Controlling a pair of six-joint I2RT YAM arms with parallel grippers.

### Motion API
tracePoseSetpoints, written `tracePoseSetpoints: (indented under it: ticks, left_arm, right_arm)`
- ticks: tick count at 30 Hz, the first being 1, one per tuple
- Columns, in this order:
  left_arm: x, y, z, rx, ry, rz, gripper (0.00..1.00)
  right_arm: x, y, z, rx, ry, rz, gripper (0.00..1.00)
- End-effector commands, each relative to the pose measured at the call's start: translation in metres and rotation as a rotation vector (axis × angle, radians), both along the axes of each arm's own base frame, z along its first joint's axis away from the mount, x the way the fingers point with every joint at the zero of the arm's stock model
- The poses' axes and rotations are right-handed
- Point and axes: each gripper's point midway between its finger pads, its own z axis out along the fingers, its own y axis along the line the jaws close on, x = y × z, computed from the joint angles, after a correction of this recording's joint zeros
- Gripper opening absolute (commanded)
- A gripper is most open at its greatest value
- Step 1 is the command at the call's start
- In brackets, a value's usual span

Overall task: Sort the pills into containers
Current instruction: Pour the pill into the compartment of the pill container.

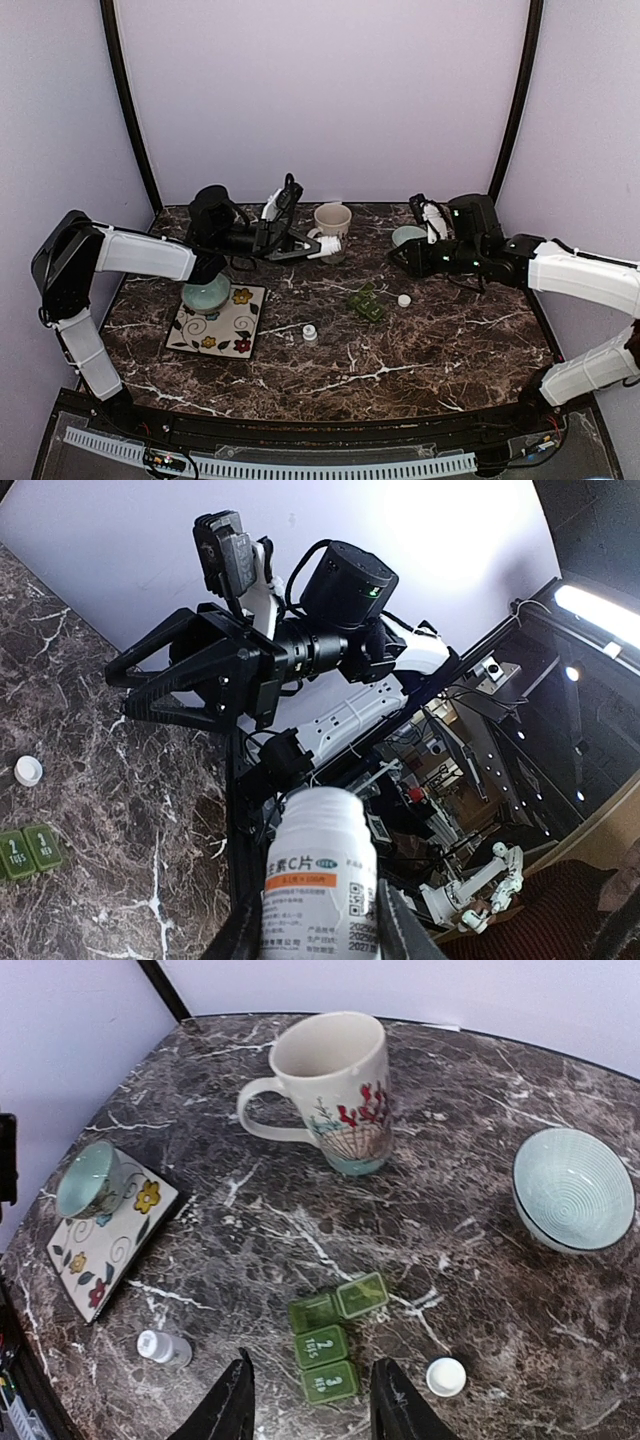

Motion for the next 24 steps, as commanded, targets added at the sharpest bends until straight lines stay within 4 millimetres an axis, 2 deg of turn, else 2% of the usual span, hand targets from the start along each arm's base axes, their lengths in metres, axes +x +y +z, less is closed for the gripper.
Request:
tracePoseSetpoints:
  ticks: [1,7,12,24]
  left_arm:
    - [0.002,0.001,-0.014,0.015,-0.008,0.01,0.0]
    - [0.004,-0.001,-0.026,0.022,0.006,0.009,0.0]
    - [0.007,-0.002,-0.035,0.028,0.012,0.011,0.0]
    - [0.019,-0.01,-0.068,0.067,0.035,0.027,0.0]
  right_arm:
    - [0.011,-0.024,-0.028,-0.091,0.039,-0.132,0.39]
    - [0.012,-0.044,-0.056,-0.192,0.088,-0.214,0.4]
    - [0.01,-0.053,-0.076,-0.256,0.128,-0.24,0.4]
    - [0.007,-0.062,-0.079,-0.265,0.139,-0.268,0.4]
